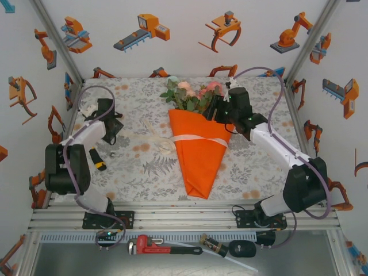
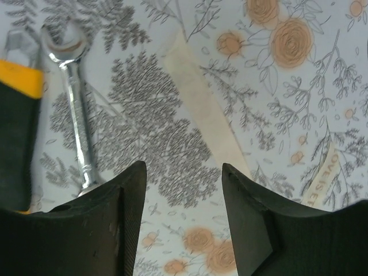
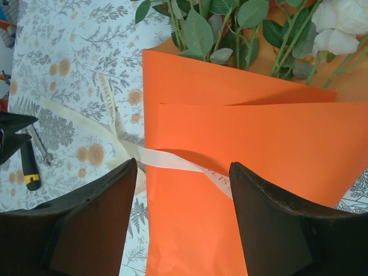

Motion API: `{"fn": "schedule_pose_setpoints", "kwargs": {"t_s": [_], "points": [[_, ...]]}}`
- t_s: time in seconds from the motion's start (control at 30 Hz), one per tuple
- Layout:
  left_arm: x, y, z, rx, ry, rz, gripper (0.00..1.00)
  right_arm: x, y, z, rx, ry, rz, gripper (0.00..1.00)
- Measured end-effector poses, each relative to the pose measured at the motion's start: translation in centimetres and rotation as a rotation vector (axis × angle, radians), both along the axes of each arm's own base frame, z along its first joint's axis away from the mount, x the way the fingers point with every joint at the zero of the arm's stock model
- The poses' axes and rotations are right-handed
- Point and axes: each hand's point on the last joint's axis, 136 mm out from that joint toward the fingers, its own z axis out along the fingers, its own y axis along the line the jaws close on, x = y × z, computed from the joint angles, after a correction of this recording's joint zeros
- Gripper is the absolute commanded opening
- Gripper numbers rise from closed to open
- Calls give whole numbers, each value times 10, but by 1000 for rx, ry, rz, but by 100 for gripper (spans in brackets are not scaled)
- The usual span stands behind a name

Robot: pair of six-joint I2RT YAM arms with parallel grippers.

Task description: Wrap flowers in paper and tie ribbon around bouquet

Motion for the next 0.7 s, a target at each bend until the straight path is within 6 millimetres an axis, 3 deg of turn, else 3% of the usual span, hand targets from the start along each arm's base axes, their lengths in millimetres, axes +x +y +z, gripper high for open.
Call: {"fn": "schedule_pose_setpoints", "kwargs": {"t_s": [0.07, 0.3, 0.4, 0.5, 0.7], "points": [[11, -1, -1, -7, 6, 13, 65, 1, -2, -1, -1, 2, -4, 61], [10, -2, -22, -50, 97, 101, 66, 0, -13, 1, 1, -5, -27, 61], [7, -3, -32, -67, 132, 129, 64, -2, -15, 5, 3, -14, -31, 61], [11, -4, -40, -77, 168, 164, 55, -4, -16, 7, 6, -20, -31, 61], [16, -5, -46, -43, 262, 230, 54, -7, -20, 3, -1, -15, -41, 61]]}}
